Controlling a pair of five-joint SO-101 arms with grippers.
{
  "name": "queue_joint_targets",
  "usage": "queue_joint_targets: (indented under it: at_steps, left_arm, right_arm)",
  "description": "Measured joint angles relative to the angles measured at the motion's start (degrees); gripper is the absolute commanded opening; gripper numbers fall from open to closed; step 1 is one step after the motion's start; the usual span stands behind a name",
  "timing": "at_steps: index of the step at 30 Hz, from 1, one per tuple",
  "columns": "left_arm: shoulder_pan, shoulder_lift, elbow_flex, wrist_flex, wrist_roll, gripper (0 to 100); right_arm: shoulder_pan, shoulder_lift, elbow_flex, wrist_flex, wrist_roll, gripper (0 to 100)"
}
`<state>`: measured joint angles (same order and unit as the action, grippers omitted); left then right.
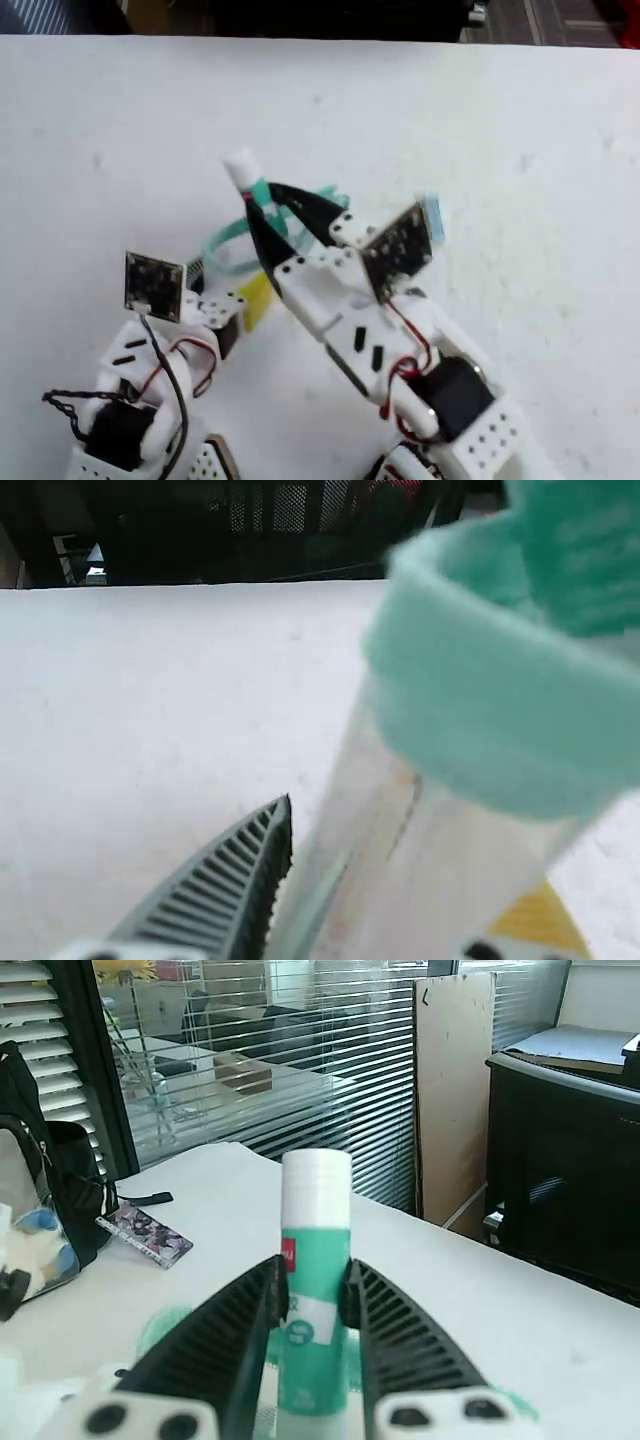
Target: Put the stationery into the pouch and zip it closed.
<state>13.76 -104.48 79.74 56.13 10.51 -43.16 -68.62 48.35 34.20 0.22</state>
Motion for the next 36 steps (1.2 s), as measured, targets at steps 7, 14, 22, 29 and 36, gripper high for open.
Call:
queue_joint_targets:
  at_steps: [7,14,22,29,36]
  left_arm:
    - [-0.97,-0.09,0.00,0.00,0.26,26]
    - [-1.32,-0.09,0.00,0.00,0.70,26]
    - [-1.32,-0.18,0.00,0.00,0.70,26]
    - [-1.32,-0.18,0.00,0.00,0.70,26]
    - [-1.32,-0.18,0.00,0.00,0.70,26]
  right_arm:
    - [-0.44,-0.62,0.79,5.45,6.77,18.1]
    - [-0.18,-0.88,1.05,5.89,8.09,12.1]
    - [2.11,-0.97,-3.08,5.98,8.09,13.4]
    - [14.33,-0.97,-6.68,8.00,8.09,13.4]
    - [27.25,2.02,-6.68,13.36,8.09,13.4]
